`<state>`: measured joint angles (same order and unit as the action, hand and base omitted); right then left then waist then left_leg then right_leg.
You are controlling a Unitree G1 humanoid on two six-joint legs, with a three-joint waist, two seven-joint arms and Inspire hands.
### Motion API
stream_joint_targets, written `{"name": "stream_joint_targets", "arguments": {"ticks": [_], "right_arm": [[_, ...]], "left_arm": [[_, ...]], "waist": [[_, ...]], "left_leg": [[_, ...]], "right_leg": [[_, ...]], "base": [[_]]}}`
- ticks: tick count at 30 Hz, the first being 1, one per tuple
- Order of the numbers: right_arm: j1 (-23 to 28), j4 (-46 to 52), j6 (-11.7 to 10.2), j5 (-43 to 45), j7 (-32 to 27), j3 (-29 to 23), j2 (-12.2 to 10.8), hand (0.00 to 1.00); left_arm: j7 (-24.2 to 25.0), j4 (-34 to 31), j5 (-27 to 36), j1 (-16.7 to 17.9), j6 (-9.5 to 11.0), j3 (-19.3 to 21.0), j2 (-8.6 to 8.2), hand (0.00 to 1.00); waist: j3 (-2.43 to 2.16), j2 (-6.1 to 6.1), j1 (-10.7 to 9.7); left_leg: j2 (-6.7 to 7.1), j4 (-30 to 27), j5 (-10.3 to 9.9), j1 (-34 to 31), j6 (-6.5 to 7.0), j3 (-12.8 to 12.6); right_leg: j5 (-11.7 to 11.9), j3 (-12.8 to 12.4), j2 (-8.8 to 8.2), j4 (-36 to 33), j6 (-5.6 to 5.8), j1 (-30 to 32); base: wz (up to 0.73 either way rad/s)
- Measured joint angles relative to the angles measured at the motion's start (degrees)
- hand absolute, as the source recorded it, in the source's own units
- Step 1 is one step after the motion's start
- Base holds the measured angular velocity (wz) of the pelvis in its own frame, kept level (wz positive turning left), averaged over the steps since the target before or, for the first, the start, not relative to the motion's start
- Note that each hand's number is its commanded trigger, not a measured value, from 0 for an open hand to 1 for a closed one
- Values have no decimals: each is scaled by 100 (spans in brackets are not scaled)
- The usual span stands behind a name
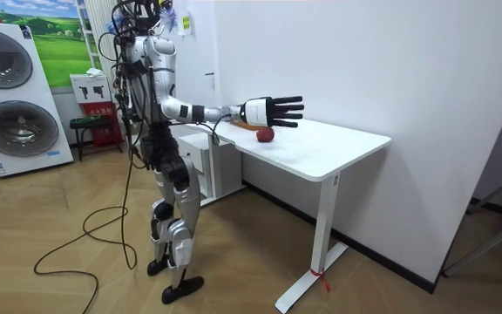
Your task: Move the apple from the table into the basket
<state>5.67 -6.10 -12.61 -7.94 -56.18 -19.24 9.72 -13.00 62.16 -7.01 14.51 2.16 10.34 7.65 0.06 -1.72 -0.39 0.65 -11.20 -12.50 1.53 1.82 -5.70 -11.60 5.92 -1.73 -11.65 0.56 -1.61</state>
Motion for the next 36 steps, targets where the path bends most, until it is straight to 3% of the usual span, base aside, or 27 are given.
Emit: {"name": "stream_joint_targets", "arguments": {"ticks": [9, 14, 18, 29, 36], "right_arm": [[12, -23, 5, 387, 999, 937, 3, 0], [42, -25, 5, 481, 1396, 1286, 4, 0], [153, -58, 5, 573, 1748, 1630, 5, 0], [176, -628, 44, 661, 2313, 1795, 3, 0], [220, -838, 214, 754, 2459, 1793, -9, 0]], "left_arm": [[-6, 100, 9, -70, 87, -56, 25, 0], [30, 91, 56, -35, 89, -250, 26, 0], [122, 89, 60, -49, 89, -376, 28, 0], [138, 95, 17, -42, 75, -377, 18, 0], [198, 51, 20, -46, 30, -371, 13, 0]], "waist": [[53, 17, 206], [47, 15, 221], [17, 23, 229], [5, 30, 232], [-4, 58, 230]], "left_leg": [[-2, 40, 0, 101, 0, 8], [0, 43, 0, 65, 0, 37], [2, 35, 0, 85, 0, 53], [2, 40, 0, 104, 0, 60], [1, 54, 1, 98, -1, 112]], "right_leg": [[22, 19, 7, 104, -4, -139], [28, 55, 5, 104, -1, -144], [29, 69, 1, 105, -1, -150], [30, 73, -1, 110, 0, -184], [30, 161, -5, 112, 0, -194]], "base": [[0], [3], [1], [0], [4]]}}
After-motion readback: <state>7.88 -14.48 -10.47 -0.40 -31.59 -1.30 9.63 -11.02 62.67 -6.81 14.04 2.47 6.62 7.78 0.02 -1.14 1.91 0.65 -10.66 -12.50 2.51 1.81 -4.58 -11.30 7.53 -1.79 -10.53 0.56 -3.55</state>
